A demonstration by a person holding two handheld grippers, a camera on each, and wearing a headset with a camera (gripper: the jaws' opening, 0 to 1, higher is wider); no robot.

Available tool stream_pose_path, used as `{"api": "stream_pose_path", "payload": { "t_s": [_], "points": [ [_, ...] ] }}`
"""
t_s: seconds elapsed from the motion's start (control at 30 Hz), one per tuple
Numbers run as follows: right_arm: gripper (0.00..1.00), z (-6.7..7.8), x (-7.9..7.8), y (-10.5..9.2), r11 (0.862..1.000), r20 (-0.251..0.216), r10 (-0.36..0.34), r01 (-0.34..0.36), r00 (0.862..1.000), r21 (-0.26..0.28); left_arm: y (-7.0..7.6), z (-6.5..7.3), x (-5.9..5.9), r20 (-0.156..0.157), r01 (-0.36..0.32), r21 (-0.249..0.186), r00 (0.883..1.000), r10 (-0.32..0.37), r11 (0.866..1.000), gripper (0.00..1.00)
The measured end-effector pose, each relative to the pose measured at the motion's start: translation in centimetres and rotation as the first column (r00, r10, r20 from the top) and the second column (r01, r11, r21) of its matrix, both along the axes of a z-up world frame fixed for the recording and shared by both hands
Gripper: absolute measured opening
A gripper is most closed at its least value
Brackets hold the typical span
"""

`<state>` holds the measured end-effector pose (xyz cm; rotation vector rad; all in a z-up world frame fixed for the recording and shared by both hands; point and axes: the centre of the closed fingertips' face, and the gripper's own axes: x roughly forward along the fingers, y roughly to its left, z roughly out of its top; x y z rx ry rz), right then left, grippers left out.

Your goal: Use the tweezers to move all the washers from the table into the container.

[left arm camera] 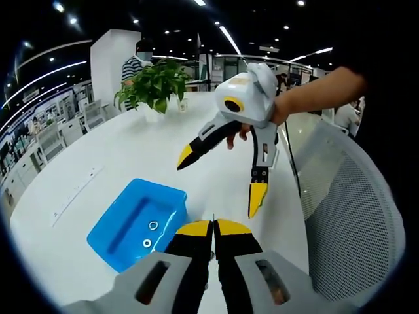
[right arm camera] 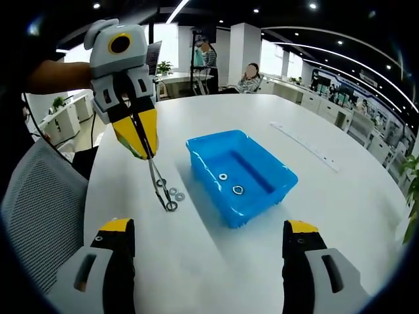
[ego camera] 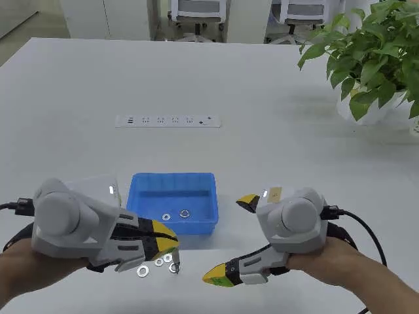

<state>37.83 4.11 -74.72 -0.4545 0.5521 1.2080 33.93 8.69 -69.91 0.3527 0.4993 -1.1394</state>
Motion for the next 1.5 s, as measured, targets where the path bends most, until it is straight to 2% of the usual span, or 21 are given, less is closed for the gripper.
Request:
{"api": "stream_pose_path", "payload": {
  "t_s": [0.1,0.23,0.3,0.37,0.5,0.73,0.93,1.1,1.5],
  "points": [
    [0.89,0.3,-0.4,0.5,0.999,0.008,0.035,-0.036,0.999,0.024,0.0,0.0,-0.1,0.002,0.011,0.006,1.000,-0.011,1.000,0.05],
    [0.82,0.2,-0.8,1.2,0.997,0.018,0.077,-0.077,0.997,0.030,-0.1,0.0,-0.3,0.003,0.025,0.011,1.000,-0.025,1.000,0.05],
    [0.76,0.2,-1.3,1.5,0.994,0.003,0.100,-0.100,0.995,0.034,0.0,0.0,-0.3,0.004,0.031,0.015,1.000,-0.031,0.999,0.05],
    [0.72,0.1,-1.6,1.9,0.991,0.016,0.126,-0.127,0.992,0.035,-0.1,0.0,-0.3,0.002,0.035,0.017,0.999,-0.035,0.999,0.05],
    [0.64,-0.1,-1.9,2.4,0.987,0.008,0.156,-0.156,0.988,0.034,-0.1,0.0,-0.4,0.000,0.041,0.020,0.999,-0.041,0.999,0.05],
    [0.51,-0.2,-2.6,3.4,0.974,0.010,0.223,-0.223,0.975,0.037,-0.1,0.1,-0.4,-0.006,0.042,0.020,0.999,-0.041,0.999,0.05],
    [0.34,-0.6,-3.4,4.2,0.959,-0.014,0.281,-0.280,0.960,0.034,-0.2,0.1,-0.3,-0.010,0.046,0.022,0.999,-0.046,0.999,0.05],
    [0.30,-1.0,-3.9,5.0,0.947,-0.022,0.320,-0.319,0.947,0.035,-0.2,0.1,-0.3,-0.014,0.048,0.022,0.999,-0.047,0.999,0.05],
    [0.20,-1.2,-4.3,6.8,0.924,-0.009,0.382,-0.382,0.924,0.028,-0.2,0.0,-0.4,-0.018,0.055,0.031,0.998,-0.055,0.998,0.05]
  ]
}}
